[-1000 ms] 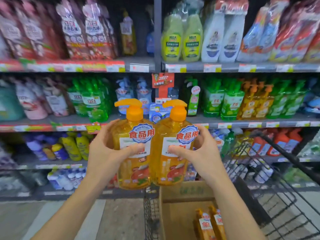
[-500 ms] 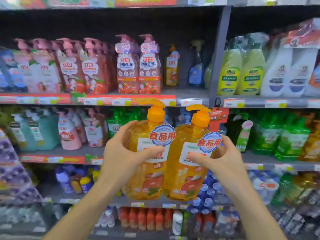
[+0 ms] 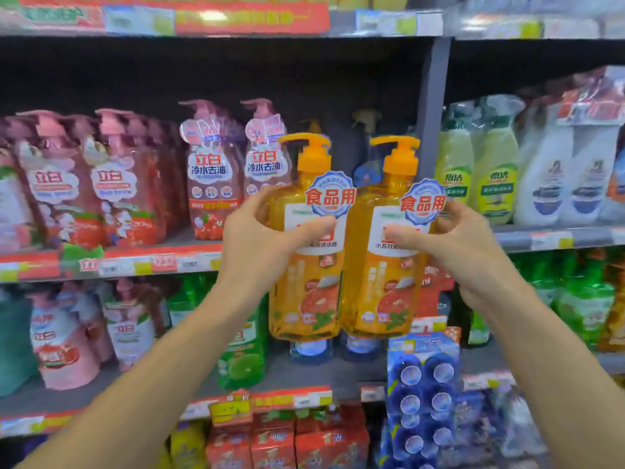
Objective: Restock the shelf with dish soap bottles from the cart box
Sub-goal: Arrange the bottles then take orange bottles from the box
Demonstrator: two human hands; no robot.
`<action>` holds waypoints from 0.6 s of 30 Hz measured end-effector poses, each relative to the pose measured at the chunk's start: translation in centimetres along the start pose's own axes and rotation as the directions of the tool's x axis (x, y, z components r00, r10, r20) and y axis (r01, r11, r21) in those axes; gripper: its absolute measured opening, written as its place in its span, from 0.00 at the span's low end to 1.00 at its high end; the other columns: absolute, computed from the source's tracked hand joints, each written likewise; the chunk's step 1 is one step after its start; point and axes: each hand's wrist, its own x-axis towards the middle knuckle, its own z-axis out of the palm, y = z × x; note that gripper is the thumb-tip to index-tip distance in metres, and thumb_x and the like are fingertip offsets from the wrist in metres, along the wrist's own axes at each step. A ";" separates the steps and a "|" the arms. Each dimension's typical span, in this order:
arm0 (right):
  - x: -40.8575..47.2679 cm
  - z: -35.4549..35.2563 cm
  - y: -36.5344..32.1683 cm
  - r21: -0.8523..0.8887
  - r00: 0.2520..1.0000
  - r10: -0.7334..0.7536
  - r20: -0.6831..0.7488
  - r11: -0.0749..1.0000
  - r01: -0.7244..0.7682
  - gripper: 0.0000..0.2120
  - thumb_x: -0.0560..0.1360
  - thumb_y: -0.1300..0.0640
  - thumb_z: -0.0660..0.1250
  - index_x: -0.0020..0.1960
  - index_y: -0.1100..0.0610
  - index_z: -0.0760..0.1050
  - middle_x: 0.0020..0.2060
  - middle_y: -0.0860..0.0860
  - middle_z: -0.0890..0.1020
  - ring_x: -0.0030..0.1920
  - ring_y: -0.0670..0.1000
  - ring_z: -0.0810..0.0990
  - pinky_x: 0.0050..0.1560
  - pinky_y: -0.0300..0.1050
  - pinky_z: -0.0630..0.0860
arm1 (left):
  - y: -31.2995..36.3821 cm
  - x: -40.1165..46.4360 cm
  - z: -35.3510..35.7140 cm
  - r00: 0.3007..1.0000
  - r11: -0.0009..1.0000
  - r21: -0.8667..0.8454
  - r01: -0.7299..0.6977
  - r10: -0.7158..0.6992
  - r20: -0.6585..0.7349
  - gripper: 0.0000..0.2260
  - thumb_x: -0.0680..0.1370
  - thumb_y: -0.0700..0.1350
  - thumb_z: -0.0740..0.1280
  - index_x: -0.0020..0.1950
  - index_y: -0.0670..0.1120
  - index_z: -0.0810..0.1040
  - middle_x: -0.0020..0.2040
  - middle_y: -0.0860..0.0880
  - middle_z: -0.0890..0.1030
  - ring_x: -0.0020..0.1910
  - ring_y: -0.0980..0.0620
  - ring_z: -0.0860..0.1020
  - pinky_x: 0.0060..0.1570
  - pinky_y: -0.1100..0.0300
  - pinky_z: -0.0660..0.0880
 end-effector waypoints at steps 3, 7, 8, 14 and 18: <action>4.7 -0.5 -1.3 0.016 0.999 -0.045 0.007 0.999 0.045 0.42 0.52 0.48 0.83 0.63 0.57 0.76 0.49 0.50 0.87 0.46 0.51 0.87 0.35 0.48 0.84 | 0.0 4.6 1.9 0.999 0.999 -0.036 -0.033 0.034 0.020 0.26 0.62 0.51 0.82 0.57 0.48 0.81 0.48 0.52 0.86 0.49 0.52 0.85 0.52 0.48 0.81; 10.8 -0.8 -2.6 0.035 0.997 -0.083 -0.001 0.996 0.083 0.31 0.62 0.54 0.81 0.63 0.59 0.77 0.51 0.51 0.86 0.40 0.46 0.87 0.26 0.40 0.78 | 0.6 10.1 4.5 0.999 0.995 -0.097 -0.037 0.040 0.033 0.18 0.67 0.45 0.80 0.55 0.45 0.81 0.47 0.50 0.87 0.46 0.53 0.85 0.47 0.53 0.82; 12.4 -0.8 -2.8 0.038 0.996 -0.089 -0.007 0.995 0.089 0.30 0.62 0.54 0.81 0.61 0.58 0.77 0.50 0.51 0.86 0.40 0.46 0.87 0.27 0.41 0.79 | 0.6 11.4 5.1 0.999 0.993 -0.112 -0.044 0.047 0.025 0.17 0.68 0.44 0.79 0.54 0.44 0.81 0.46 0.50 0.87 0.45 0.53 0.85 0.44 0.56 0.82; 19.3 -0.2 -1.1 0.083 0.995 -0.084 -0.061 0.993 0.088 0.31 0.63 0.57 0.82 0.63 0.60 0.76 0.51 0.52 0.86 0.44 0.49 0.87 0.38 0.45 0.83 | -1.2 17.2 8.1 0.999 0.984 -0.174 -0.032 0.032 -0.003 0.20 0.68 0.41 0.79 0.57 0.41 0.79 0.48 0.46 0.86 0.45 0.50 0.86 0.44 0.52 0.83; 20.9 0.0 0.9 0.100 0.998 -0.022 -0.053 0.995 0.028 0.27 0.66 0.58 0.81 0.62 0.60 0.77 0.49 0.52 0.87 0.41 0.47 0.87 0.32 0.40 0.80 | -3.4 18.6 9.6 0.999 0.975 -0.218 0.031 -0.034 -0.007 0.21 0.69 0.40 0.79 0.59 0.40 0.79 0.47 0.46 0.86 0.44 0.49 0.86 0.42 0.52 0.83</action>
